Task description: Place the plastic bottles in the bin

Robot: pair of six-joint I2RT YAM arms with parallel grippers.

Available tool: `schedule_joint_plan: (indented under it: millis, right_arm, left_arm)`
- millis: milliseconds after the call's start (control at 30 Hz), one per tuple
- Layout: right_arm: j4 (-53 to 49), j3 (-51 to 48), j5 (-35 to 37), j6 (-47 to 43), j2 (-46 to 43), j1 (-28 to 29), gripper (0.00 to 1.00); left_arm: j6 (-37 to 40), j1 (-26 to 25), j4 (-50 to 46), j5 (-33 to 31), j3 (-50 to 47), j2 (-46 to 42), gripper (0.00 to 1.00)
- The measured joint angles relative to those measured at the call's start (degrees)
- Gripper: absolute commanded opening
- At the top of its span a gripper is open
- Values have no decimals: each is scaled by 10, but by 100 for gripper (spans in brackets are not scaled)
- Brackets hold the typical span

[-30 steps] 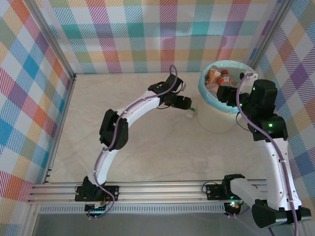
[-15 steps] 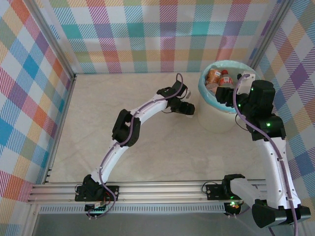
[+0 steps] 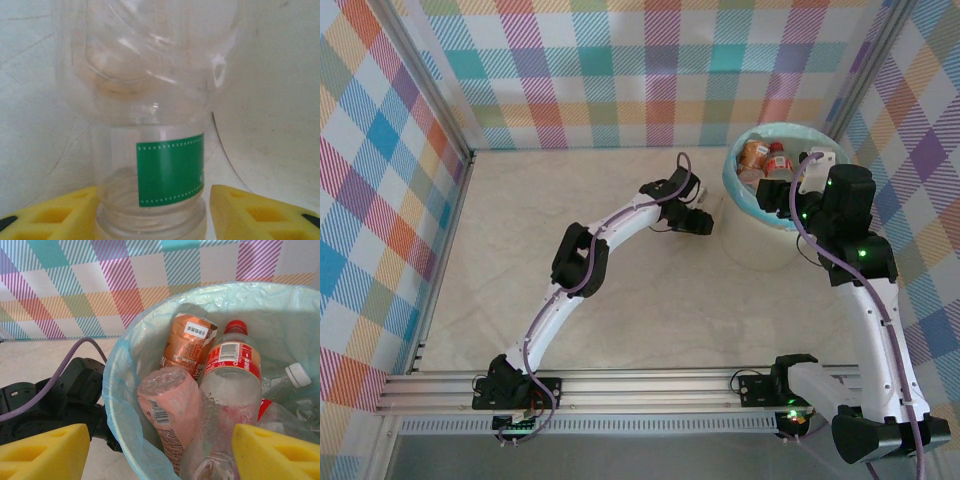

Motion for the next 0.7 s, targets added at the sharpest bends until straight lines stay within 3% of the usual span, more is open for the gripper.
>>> schedule_joint_plan:
  millis: [200,367,467,700]
  right_arm:
    - [0,0,0,0,-7,0,75]
    - [-2,3,2,-7,-16,0,76]
    - [-7,16,8,-14,-19,0,76]
    - [-10,64,11,-10,-33,0,76]
  left_arm:
    - [1,1,-4,0,16,1,21]
    - [3,5,-16,-9,28,0,16]
    - [3,10,-30,-27,13,-13,5]
    - [-4,21,-22,-75,-146,-181,0]
